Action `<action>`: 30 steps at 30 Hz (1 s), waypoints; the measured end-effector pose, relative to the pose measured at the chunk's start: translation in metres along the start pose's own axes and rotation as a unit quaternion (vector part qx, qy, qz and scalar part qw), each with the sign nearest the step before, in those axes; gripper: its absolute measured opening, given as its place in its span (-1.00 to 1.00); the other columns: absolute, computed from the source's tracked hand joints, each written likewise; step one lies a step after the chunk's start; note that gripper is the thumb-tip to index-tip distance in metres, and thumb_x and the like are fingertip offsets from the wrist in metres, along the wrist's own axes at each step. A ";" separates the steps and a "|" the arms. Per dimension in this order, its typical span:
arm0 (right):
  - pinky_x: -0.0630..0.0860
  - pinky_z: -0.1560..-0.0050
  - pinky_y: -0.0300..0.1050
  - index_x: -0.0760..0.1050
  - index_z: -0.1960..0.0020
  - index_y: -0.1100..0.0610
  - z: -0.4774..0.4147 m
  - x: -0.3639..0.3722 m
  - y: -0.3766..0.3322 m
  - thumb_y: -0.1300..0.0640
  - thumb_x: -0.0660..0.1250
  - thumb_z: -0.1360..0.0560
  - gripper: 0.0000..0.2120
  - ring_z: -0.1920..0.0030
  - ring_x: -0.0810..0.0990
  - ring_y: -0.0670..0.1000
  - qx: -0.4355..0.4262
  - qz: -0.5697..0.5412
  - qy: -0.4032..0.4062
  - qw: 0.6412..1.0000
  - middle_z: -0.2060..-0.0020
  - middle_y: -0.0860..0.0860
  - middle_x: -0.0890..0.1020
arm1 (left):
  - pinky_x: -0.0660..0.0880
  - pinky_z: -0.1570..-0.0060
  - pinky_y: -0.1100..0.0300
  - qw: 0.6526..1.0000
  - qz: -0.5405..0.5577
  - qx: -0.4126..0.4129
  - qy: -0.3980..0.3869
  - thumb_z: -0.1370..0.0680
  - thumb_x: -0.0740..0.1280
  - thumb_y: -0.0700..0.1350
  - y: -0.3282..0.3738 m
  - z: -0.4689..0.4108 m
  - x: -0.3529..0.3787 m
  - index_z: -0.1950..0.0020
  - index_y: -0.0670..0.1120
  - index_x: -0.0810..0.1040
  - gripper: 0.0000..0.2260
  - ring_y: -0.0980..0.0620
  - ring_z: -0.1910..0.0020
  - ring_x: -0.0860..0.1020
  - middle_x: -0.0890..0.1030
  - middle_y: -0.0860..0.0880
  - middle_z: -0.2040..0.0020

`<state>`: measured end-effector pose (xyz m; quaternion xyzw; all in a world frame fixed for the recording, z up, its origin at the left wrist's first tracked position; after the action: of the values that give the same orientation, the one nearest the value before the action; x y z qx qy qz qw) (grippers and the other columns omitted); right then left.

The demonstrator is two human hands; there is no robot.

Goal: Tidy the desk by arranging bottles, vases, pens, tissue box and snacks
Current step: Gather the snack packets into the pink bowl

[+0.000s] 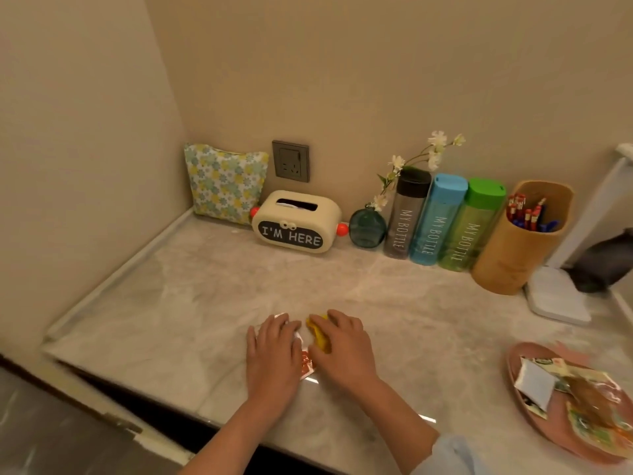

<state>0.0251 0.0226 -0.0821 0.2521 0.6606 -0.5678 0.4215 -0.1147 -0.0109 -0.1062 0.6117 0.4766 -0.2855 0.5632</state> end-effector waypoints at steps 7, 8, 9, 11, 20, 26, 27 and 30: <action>0.28 -0.05 -0.34 0.50 -0.32 -0.07 0.010 0.007 0.017 0.20 0.23 -0.53 -0.60 -0.06 0.42 -0.05 -0.036 -0.056 0.085 0.994 -0.06 -0.07 0.52 | 0.39 -0.11 0.11 0.995 -0.046 0.077 0.032 -0.56 0.08 0.07 0.004 -0.009 -0.002 0.06 0.09 0.49 -0.79 0.05 -0.03 0.44 0.48 0.12 0.00; 0.27 -0.06 -0.38 0.49 -0.33 -0.06 0.012 0.007 0.017 0.19 0.23 -0.55 -0.61 -0.05 0.41 -0.07 -0.026 -0.080 0.090 0.992 -0.05 -0.08 0.53 | 0.39 -0.07 0.13 0.994 -0.052 0.088 0.035 -0.56 0.08 0.08 0.005 -0.009 -0.002 0.09 0.08 0.50 -0.78 0.05 0.01 0.43 0.48 0.11 0.03; 0.26 -0.08 -0.41 0.48 -0.34 -0.06 0.013 0.006 0.018 0.17 0.22 -0.56 -0.63 -0.06 0.41 -0.09 -0.012 -0.109 0.090 0.990 -0.04 -0.10 0.53 | 0.40 -0.03 0.14 0.992 -0.060 0.103 0.035 -0.57 0.09 0.08 0.006 -0.009 -0.002 0.12 0.07 0.51 -0.76 0.06 0.05 0.43 0.47 0.11 0.07; 0.30 -0.15 -0.40 0.48 -0.33 -0.06 0.014 0.001 0.017 0.13 0.24 -0.58 -0.66 -0.10 0.45 -0.12 0.014 -0.168 0.088 0.982 -0.07 -0.12 0.55 | 0.39 0.02 0.17 0.988 -0.063 0.137 0.033 -0.58 0.10 0.08 0.008 -0.008 -0.003 0.18 0.06 0.52 -0.74 0.08 0.11 0.42 0.44 0.12 0.14; 0.34 -0.29 -0.25 0.48 -0.30 -0.03 0.042 -0.072 0.044 0.11 0.19 -0.61 -0.71 -0.21 0.46 -0.16 0.140 -0.303 0.235 0.913 -0.22 -0.12 0.53 | 0.36 0.24 0.07 0.969 0.206 0.130 0.036 -0.56 -0.03 0.01 0.092 -0.019 -0.007 0.33 0.01 0.29 -0.71 0.03 0.33 0.39 0.35 0.10 0.38; 0.43 -0.25 -0.13 0.49 -0.28 -0.07 0.098 -0.137 0.102 0.15 0.28 -0.55 -0.67 -0.18 0.48 -0.12 0.221 -0.273 0.397 0.848 -0.18 -0.14 0.55 | 0.41 0.05 0.04 0.927 0.354 0.098 -0.082 -0.45 0.03 0.00 0.205 -0.010 0.007 0.14 0.01 0.37 -0.83 0.02 0.11 0.46 0.47 0.05 0.18; 0.46 -0.22 -0.10 0.50 -0.26 -0.10 0.108 -0.144 0.111 0.14 0.32 -0.52 -0.66 -0.16 0.50 -0.11 0.243 -0.259 0.418 0.836 -0.16 -0.14 0.56 | 0.44 0.03 0.01 0.918 0.368 0.095 -0.110 -0.48 0.05 0.00 0.219 -0.007 0.013 0.10 0.01 0.37 -0.85 0.00 0.09 0.48 0.48 0.04 0.15; 0.53 -0.11 -0.10 0.53 -0.11 -0.15 0.137 -0.154 0.131 0.11 0.40 -0.45 -0.72 -0.06 0.56 -0.12 0.285 -0.223 0.470 0.805 -0.02 -0.17 0.60 | 0.52 0.01 -0.06 0.893 0.389 0.086 -0.211 -0.60 0.12 -0.07 0.256 0.006 0.030 -0.03 0.03 0.33 -0.96 -0.02 0.07 0.54 0.51 -0.02 0.05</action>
<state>0.2483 -0.0573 -0.0222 0.4428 0.6246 -0.6205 -0.1696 0.1296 0.0138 -0.0273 0.7194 0.0444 -0.2062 0.6618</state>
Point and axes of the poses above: each hand's wrist, its own z-axis away from the middle knuckle, its own x-axis out of the palm, y = z × x, the point moved 1 cm from there along -z, towards the middle knuckle
